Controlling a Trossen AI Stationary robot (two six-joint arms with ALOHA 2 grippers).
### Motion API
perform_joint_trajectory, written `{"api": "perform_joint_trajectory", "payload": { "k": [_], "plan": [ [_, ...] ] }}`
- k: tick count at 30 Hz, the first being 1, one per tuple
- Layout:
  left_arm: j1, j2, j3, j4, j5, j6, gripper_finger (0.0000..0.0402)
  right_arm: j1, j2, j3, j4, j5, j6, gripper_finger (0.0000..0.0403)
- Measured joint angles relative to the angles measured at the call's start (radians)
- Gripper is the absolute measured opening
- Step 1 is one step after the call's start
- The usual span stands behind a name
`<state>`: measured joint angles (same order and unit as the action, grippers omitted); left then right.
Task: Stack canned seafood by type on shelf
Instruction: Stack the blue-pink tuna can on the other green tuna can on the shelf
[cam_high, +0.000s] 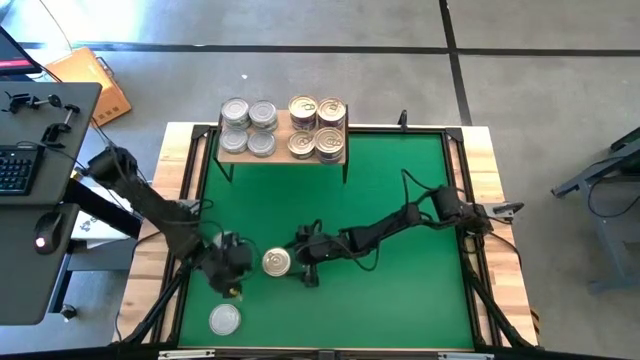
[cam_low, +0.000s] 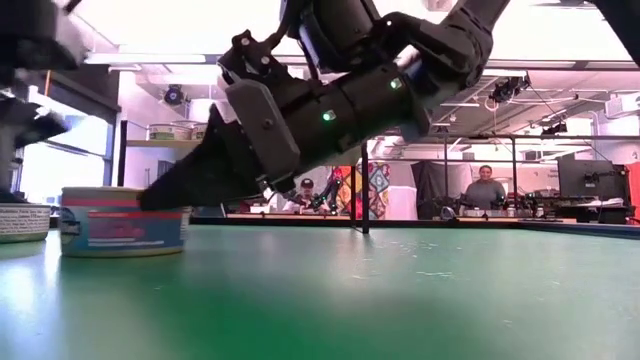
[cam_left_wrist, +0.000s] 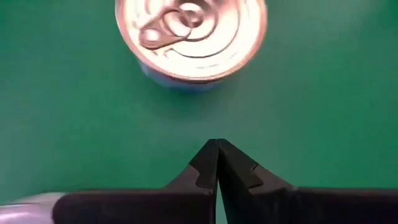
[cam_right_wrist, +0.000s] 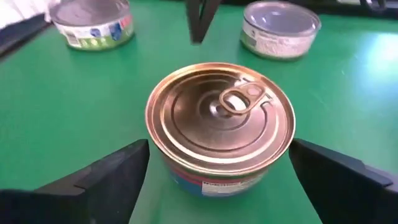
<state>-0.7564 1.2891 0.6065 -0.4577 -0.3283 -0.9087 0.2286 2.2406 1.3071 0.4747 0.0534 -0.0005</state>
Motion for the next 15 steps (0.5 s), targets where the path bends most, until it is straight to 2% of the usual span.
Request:
{"api": "perform_joint_trajectory", "payload": {
  "k": [3, 5, 8, 15],
  "plan": [
    [-0.044, 0.017, -0.071, 0.157, -0.055, -0.054, 0.0000, 0.000, 0.018, 0.000, 0.057, -0.002, -0.004, 0.0382],
    [-0.050, 0.034, -0.108, 0.245, -0.127, -0.063, 0.0000, 0.000, 0.019, 0.000, 0.070, -0.003, -0.023, 0.0382],
    [-0.039, 0.059, -0.142, 0.351, -0.222, -0.028, 0.0000, 0.000, 0.019, 0.001, 0.075, -0.003, -0.059, 0.0382],
    [0.015, 0.100, -0.146, 0.440, -0.251, 0.081, 0.0000, -0.004, 0.014, -0.001, 0.034, 0.003, -0.057, 0.0383]
  ]
}}
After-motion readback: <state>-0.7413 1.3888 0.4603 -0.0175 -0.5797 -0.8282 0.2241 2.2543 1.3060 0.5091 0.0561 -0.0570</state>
